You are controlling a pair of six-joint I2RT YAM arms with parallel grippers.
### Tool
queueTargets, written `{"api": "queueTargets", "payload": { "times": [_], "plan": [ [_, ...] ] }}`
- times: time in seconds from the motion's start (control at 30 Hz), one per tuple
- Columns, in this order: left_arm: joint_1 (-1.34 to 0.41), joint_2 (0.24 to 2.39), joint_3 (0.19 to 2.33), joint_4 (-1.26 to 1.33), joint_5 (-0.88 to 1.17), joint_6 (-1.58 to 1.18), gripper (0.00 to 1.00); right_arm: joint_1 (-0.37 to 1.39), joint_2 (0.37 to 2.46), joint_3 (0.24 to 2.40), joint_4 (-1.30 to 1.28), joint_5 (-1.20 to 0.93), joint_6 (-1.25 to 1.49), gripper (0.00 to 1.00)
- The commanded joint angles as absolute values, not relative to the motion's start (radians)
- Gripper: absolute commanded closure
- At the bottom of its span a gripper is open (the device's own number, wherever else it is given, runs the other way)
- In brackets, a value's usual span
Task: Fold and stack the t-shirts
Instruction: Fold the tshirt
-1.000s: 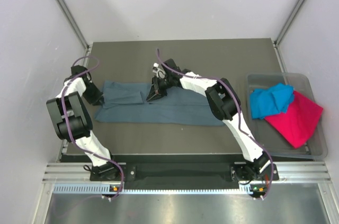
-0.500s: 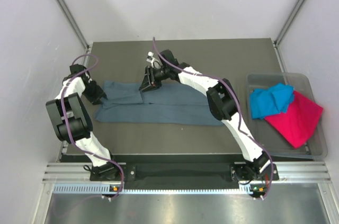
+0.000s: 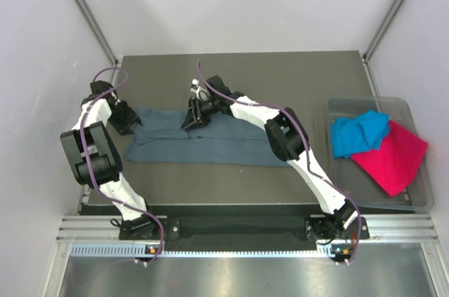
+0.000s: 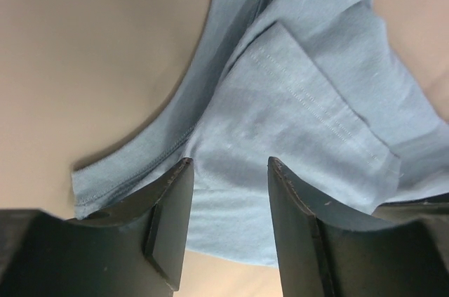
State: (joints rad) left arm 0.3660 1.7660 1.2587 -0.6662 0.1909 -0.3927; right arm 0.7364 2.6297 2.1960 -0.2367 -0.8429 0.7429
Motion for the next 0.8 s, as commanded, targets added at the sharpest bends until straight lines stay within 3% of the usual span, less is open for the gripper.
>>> {"api": "queueTargets", "payload": {
  "times": [0.0, 0.27, 0.43, 0.7, 0.77],
  "plan": [
    [0.37, 1.787, 1.311, -0.657, 0.204, -0.393, 0.48, 0.755, 2.626, 2.238, -0.241, -0.853, 0.703, 0.63],
    [0.368, 1.786, 1.29, -0.623, 0.318, -0.411, 0.55, 0.749, 2.528, 2.114, -0.276, -0.801, 0.663, 0.64],
    [0.368, 1.779, 1.289, -0.653, 0.249, -0.393, 0.48, 0.732, 2.514, 2.12, -0.307, -0.804, 0.62, 0.63],
    [0.371, 1.812, 1.316, -0.669, 0.221, -0.407, 0.48, 0.759, 2.572, 2.157, -0.213, -0.85, 0.725, 0.66],
    [0.374, 1.821, 1.313, -0.672, 0.221, -0.407, 0.53, 0.762, 2.577, 2.157, -0.193, -0.848, 0.739, 0.68]
  ]
}}
